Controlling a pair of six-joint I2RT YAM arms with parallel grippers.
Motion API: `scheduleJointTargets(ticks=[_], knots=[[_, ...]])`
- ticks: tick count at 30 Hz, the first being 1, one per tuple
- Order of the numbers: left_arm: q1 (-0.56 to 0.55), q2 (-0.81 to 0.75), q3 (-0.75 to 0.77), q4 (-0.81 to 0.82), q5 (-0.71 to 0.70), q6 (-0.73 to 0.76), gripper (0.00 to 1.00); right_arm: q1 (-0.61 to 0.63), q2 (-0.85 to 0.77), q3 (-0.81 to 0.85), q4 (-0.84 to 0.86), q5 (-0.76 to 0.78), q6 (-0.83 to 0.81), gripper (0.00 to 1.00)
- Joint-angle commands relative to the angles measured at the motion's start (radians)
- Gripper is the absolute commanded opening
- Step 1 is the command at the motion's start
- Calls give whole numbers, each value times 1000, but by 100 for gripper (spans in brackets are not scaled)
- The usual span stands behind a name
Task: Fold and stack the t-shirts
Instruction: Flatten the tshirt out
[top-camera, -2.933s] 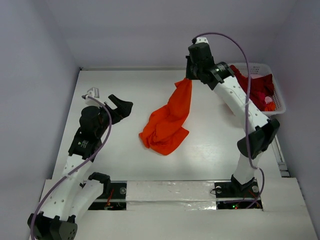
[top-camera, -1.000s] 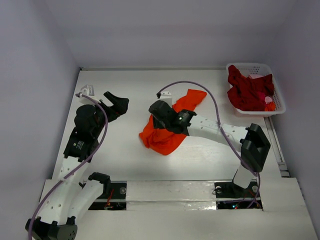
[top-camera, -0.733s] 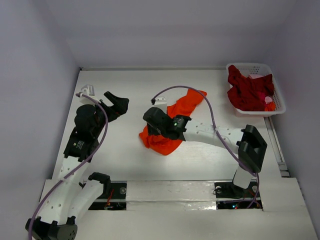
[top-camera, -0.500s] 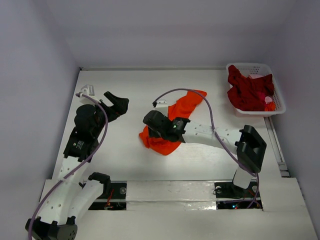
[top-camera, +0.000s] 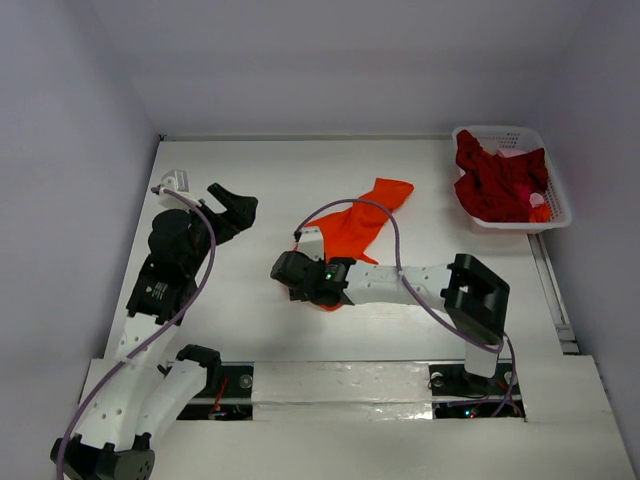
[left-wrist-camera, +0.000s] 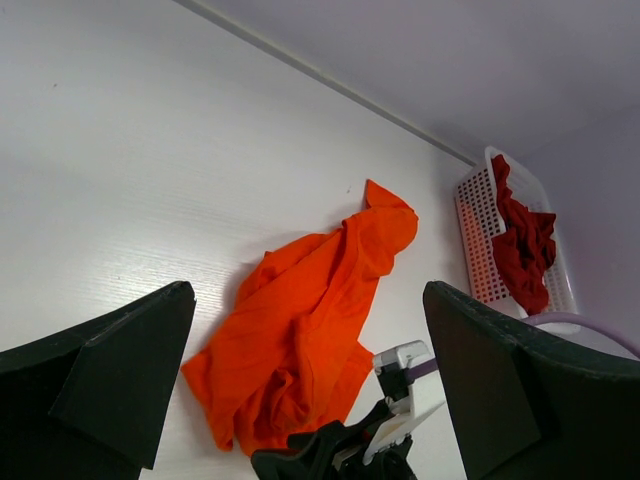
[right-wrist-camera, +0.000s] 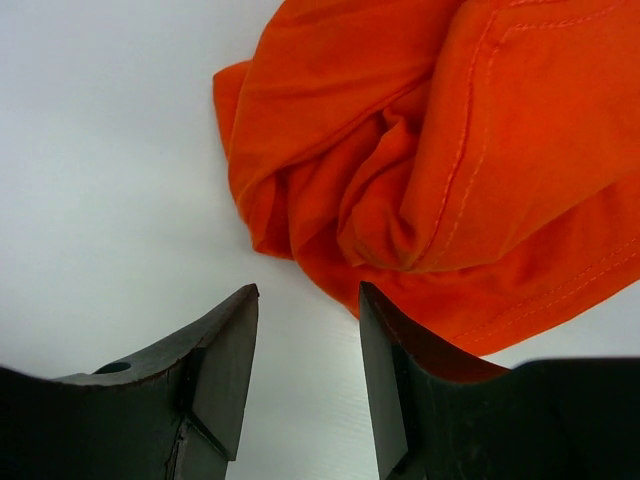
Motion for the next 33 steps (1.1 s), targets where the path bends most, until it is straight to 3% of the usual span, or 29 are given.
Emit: scheduleJointTargets(ticks=[1,10,33], knots=[[-4,-20,35,15,-4,16,98,-2,-40,-8,-15,94,60,50],[-4,-20,25,24,1,9,98,-2,-17,38,-81,200,80,51],[-4,-33,23,13,5,10,98,-77,93,124,-26,176,15,49]])
